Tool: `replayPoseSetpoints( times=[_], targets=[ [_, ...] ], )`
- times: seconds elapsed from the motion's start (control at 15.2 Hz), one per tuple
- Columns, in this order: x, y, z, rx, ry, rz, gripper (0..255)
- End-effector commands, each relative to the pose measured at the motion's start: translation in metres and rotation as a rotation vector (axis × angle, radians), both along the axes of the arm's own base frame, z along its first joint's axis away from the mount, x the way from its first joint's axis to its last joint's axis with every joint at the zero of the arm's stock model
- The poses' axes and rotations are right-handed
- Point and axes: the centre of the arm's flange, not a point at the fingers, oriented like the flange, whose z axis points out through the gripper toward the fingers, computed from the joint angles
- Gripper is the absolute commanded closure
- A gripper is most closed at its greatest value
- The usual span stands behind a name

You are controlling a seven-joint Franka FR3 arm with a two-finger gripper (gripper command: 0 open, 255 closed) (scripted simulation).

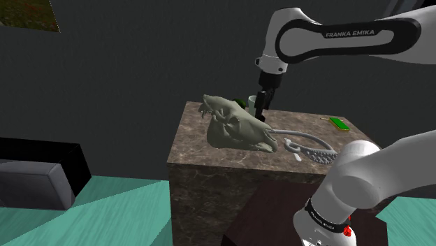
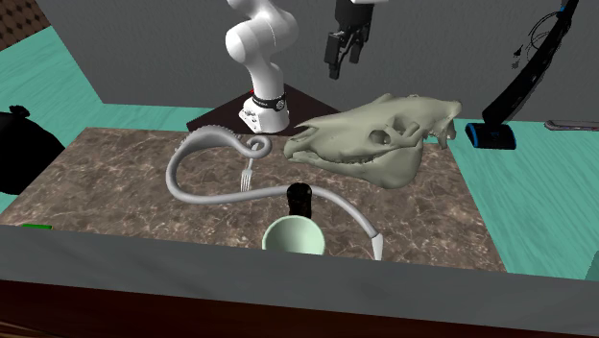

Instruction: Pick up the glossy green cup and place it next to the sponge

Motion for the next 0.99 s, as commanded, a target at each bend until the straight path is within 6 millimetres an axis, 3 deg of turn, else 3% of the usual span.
replayPoseSetpoints(
  times=[0.0,0.92],
  targets=[
    [0.010,-0.020,-0.006,-0.012,-0.006,-0.004,0],
    [0.090,-0.160,-0.070,-0.091,-0.042,-0.036,0]
  ],
)
